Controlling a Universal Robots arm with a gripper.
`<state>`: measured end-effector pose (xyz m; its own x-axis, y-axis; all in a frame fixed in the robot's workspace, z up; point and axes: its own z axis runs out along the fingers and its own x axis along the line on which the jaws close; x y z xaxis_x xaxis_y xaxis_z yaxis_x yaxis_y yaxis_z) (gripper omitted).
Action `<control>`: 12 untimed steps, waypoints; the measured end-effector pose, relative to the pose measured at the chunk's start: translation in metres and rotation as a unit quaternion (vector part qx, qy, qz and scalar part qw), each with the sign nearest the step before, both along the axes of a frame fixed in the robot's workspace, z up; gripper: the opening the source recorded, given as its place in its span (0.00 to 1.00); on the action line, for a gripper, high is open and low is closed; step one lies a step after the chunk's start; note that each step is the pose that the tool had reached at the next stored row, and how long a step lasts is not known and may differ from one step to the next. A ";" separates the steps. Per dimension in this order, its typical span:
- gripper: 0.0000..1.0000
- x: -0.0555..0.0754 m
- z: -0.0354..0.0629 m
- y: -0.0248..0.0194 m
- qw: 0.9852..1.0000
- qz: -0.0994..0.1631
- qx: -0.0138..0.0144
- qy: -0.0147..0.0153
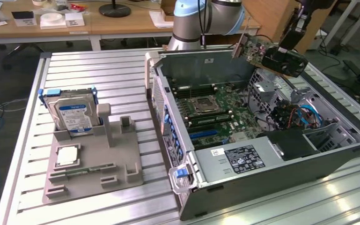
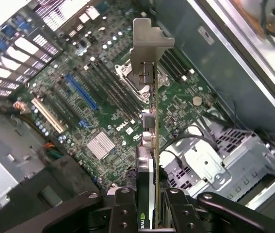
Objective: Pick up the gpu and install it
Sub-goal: 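Insert the gpu into the slot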
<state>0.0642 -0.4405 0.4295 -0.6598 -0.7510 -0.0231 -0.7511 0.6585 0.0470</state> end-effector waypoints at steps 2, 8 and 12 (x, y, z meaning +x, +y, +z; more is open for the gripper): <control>0.27 0.000 -0.0001 0.0000 1.000 0.017 0.000 0.000; 0.27 0.000 -0.0002 0.0000 0.998 0.069 0.000 0.000; 0.27 0.000 -0.0004 0.0000 0.995 0.102 0.000 0.000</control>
